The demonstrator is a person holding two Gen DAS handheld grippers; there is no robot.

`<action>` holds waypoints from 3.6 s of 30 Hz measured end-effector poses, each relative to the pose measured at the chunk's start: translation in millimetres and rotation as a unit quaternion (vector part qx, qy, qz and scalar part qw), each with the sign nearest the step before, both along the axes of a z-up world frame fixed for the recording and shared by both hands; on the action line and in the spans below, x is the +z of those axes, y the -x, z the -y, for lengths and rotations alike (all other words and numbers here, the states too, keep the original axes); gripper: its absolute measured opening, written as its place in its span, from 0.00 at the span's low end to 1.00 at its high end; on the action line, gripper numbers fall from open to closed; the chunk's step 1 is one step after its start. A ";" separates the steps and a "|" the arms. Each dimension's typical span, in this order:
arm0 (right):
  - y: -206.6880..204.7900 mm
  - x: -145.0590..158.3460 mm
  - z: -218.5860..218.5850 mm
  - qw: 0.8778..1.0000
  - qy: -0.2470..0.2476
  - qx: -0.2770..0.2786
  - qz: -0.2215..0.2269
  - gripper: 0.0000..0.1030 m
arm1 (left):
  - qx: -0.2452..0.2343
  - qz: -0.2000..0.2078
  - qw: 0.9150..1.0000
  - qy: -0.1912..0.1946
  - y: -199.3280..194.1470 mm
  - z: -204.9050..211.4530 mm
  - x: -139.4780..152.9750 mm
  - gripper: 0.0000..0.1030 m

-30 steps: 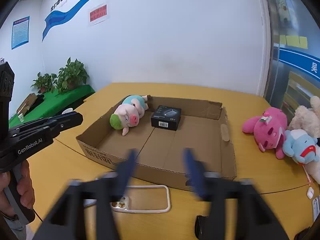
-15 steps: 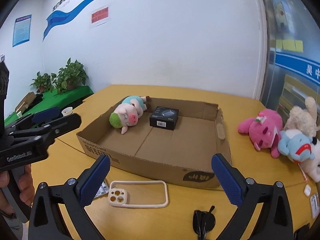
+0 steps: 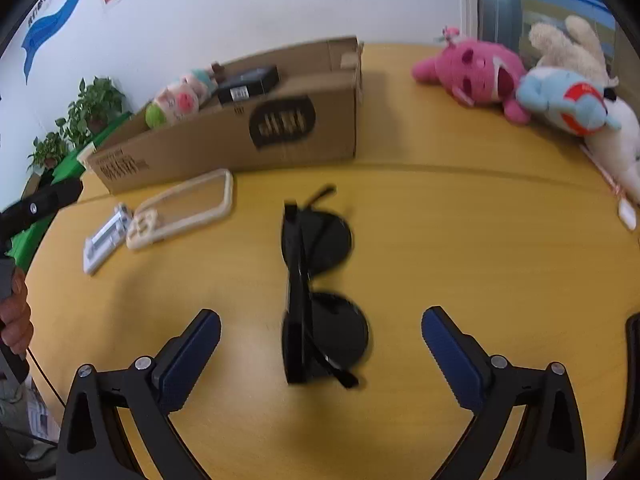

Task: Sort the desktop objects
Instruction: 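Move the right gripper to the black sunglasses and grasp them, then lift the sunglasses with the right gripper and carry them over the cardboard box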

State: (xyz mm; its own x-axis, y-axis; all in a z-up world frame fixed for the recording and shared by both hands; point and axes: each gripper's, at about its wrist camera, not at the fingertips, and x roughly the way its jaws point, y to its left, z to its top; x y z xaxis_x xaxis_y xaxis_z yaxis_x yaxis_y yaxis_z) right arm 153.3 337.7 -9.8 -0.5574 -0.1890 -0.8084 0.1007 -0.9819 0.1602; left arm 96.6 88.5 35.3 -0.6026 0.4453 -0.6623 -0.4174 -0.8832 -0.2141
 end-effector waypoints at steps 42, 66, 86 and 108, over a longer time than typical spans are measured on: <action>-8.8 9.2 37.1 0.997 0.044 0.046 -0.041 0.54 | -0.141 0.188 0.966 -0.107 26.9 -92.5 -51.0 0.10; 93.5 196.6 93.6 0.967 0.016 0.106 -0.232 0.54 | -0.145 -0.027 0.984 -0.102 107.6 -41.3 156.0 0.08; 330.3 164.5 87.1 0.983 0.065 0.119 -0.120 0.54 | -0.123 0.054 0.985 -0.108 326.9 -59.2 108.7 0.06; 430.6 -8.3 50.8 0.993 0.057 0.047 0.096 0.57 | -0.053 0.256 0.964 -0.057 414.0 -90.7 -65.2 0.10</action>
State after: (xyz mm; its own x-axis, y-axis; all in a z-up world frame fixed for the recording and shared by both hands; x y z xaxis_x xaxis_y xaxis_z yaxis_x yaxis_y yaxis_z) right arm -277.3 287.0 -18.1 -0.3710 -0.3299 -0.8681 0.1486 -0.9438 0.2952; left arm -317.4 179.2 -29.8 -0.1576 0.5743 -0.8033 -0.3177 -0.7997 -0.5094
